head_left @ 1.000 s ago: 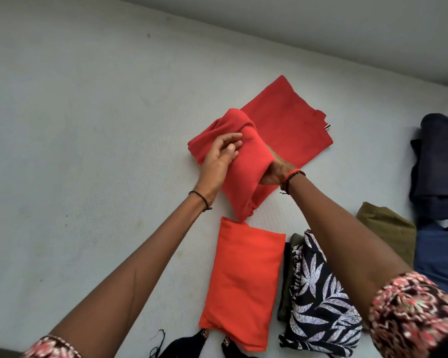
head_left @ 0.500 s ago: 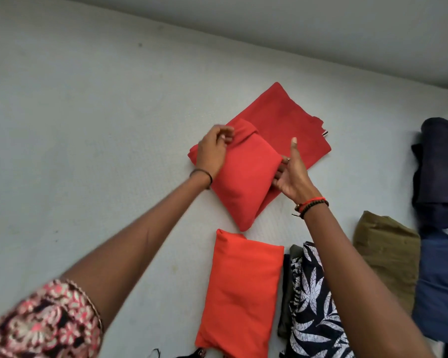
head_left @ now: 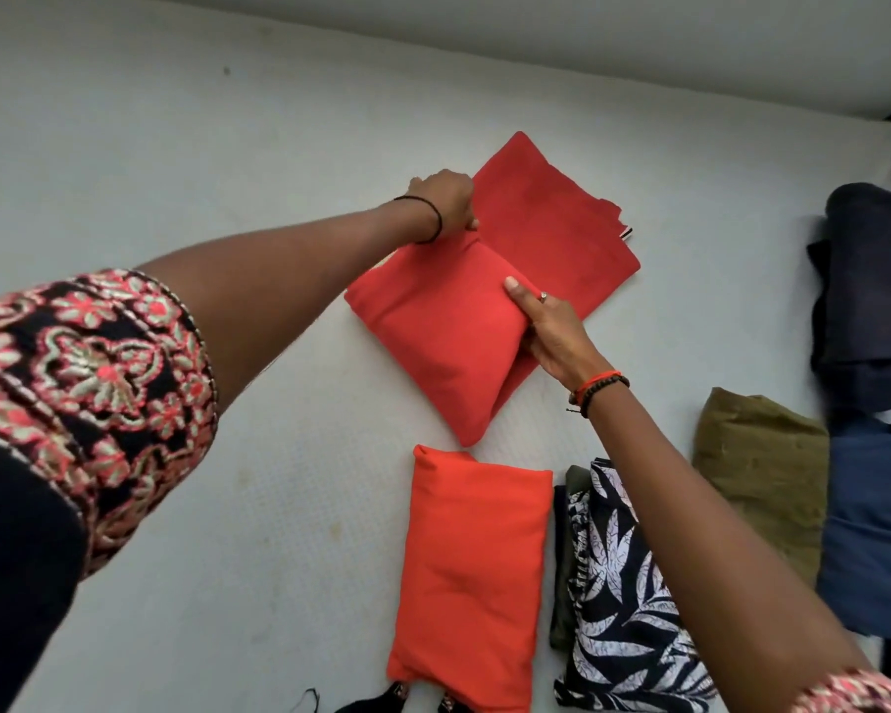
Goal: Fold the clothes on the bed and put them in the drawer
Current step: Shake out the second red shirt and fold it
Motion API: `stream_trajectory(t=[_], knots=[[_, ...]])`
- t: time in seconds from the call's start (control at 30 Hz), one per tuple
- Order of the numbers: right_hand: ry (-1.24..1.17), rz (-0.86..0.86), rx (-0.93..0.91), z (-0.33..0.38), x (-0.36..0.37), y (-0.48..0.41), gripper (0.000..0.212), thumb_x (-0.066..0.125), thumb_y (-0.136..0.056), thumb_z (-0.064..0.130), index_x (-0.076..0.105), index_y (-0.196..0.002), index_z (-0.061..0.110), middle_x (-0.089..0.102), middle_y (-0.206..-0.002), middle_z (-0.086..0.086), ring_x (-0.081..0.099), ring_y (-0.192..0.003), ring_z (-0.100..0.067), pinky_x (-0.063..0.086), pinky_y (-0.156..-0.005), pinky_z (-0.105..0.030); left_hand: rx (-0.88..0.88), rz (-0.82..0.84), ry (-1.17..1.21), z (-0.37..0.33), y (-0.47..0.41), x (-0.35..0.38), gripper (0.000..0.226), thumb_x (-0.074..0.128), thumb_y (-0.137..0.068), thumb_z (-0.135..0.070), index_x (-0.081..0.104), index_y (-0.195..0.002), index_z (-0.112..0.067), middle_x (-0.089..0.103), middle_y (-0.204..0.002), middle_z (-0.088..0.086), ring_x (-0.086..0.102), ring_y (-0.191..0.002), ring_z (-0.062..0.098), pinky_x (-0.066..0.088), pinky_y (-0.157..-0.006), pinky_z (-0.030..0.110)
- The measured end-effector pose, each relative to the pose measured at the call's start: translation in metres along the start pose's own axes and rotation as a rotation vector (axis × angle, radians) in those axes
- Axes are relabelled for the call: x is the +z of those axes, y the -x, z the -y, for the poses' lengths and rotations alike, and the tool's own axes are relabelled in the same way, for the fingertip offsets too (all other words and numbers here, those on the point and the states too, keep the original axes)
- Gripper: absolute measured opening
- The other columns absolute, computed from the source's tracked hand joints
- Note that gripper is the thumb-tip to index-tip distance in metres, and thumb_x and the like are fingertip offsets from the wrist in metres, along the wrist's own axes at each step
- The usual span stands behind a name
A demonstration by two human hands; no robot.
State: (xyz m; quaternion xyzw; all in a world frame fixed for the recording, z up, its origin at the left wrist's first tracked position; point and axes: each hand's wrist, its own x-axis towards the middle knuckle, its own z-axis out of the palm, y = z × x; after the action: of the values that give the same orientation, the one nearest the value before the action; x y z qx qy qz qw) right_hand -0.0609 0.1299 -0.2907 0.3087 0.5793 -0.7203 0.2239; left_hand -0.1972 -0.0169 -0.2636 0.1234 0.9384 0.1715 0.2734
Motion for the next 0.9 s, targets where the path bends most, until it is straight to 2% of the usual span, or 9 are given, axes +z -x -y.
stream_trajectory(t=[0.2,0.33,0.43,0.47,0.57,0.67,0.73,0.8,0.9], knots=[[-0.021,0.000,0.003,-0.003,-0.002,-0.010,0.015,0.065,-0.089,0.026,0.063,-0.090,0.012,0.063,-0.084,-0.004,0.059,-0.074,-0.011,0.051,-0.077,-0.033,-0.072,-0.041,0.203,0.032,-0.006,0.004,0.028,0.056,-0.093,-0.028,0.065,-0.083,-0.004,0.059,-0.085,0.014,0.055,-0.084,0.026,0.043,-0.078,0.034],[-0.147,-0.016,0.033,-0.010,0.001,-0.013,0.019,0.061,-0.091,0.016,0.064,-0.106,0.005,0.069,-0.102,-0.008,0.065,-0.090,-0.015,0.049,-0.098,-0.036,-0.097,-0.125,0.425,0.041,0.011,0.017,0.032,0.050,-0.094,-0.039,0.062,-0.085,-0.010,0.062,-0.080,0.004,0.054,-0.070,0.017,0.043,-0.075,0.030],[0.086,-0.212,-0.040,-0.011,0.002,-0.005,0.030,0.064,-0.090,0.021,0.058,-0.115,0.007,0.064,-0.105,-0.010,0.059,-0.097,-0.020,0.048,-0.096,-0.037,-0.025,-0.187,0.508,0.064,0.043,0.021,0.019,0.041,-0.098,-0.022,0.057,-0.098,-0.011,0.063,-0.095,0.007,0.058,-0.071,0.014,0.047,-0.079,0.032],[0.280,-0.328,-0.127,-0.014,0.006,0.002,0.038,0.063,-0.090,0.023,0.054,-0.123,0.007,0.061,-0.104,-0.010,0.057,-0.098,-0.022,0.044,-0.093,-0.033,0.078,-0.273,0.397,0.077,0.058,0.024,0.020,0.039,-0.096,-0.010,0.056,-0.106,-0.011,0.062,-0.105,0.009,0.060,-0.081,0.019,0.047,-0.083,0.036],[0.878,-0.558,-0.551,-0.024,0.031,0.036,0.069,0.061,-0.088,0.036,0.034,-0.143,0.004,0.050,-0.130,-0.019,0.045,-0.122,-0.030,0.032,-0.104,-0.036,0.436,-0.379,-0.127,0.108,0.098,0.029,0.065,0.042,-0.075,0.010,0.041,-0.136,-0.013,0.045,-0.142,0.005,0.048,-0.123,0.024,0.032,-0.106,0.039],[1.338,-0.367,-0.733,-0.052,0.061,0.058,0.106,0.065,-0.072,0.057,0.018,-0.148,0.001,0.021,-0.154,-0.022,0.018,-0.144,-0.033,0.016,-0.117,-0.049,0.638,-0.257,-0.572,0.120,0.122,0.038,0.096,0.045,-0.062,0.010,0.019,-0.150,-0.018,0.015,-0.158,0.005,0.020,-0.144,0.017,0.009,-0.117,0.042],[1.529,-0.274,-0.683,-0.072,0.074,0.059,0.118,0.073,-0.063,0.055,0.015,-0.148,-0.001,0.014,-0.155,-0.023,0.011,-0.146,-0.033,0.012,-0.116,-0.054,0.704,-0.246,-0.764,0.123,0.125,0.046,0.098,0.046,-0.064,0.011,0.013,-0.151,-0.019,0.007,-0.159,0.008,0.013,-0.145,0.020,0.008,-0.118,0.048],[1.623,-0.298,-0.643,-0.079,0.080,0.051,0.114,0.076,-0.062,0.044,0.016,-0.148,-0.002,0.016,-0.154,-0.025,0.014,-0.145,-0.034,0.015,-0.115,-0.056,0.729,-0.289,-0.860,0.122,0.120,0.052,0.085,0.044,-0.077,0.009,0.011,-0.151,-0.016,0.006,-0.159,0.010,0.012,-0.146,0.022,0.011,-0.117,0.050],[1.682,-0.315,-0.598,-0.071,0.085,0.039,0.108,0.072,-0.068,0.039,0.013,-0.149,0.000,0.014,-0.154,-0.028,0.013,-0.145,-0.037,0.013,-0.114,-0.060,0.722,-0.312,-0.968,0.112,0.106,0.057,0.057,0.019,-0.093,-0.002,0.012,-0.150,-0.008,0.010,-0.158,0.010,0.015,-0.144,0.022,0.010,-0.116,0.051]])
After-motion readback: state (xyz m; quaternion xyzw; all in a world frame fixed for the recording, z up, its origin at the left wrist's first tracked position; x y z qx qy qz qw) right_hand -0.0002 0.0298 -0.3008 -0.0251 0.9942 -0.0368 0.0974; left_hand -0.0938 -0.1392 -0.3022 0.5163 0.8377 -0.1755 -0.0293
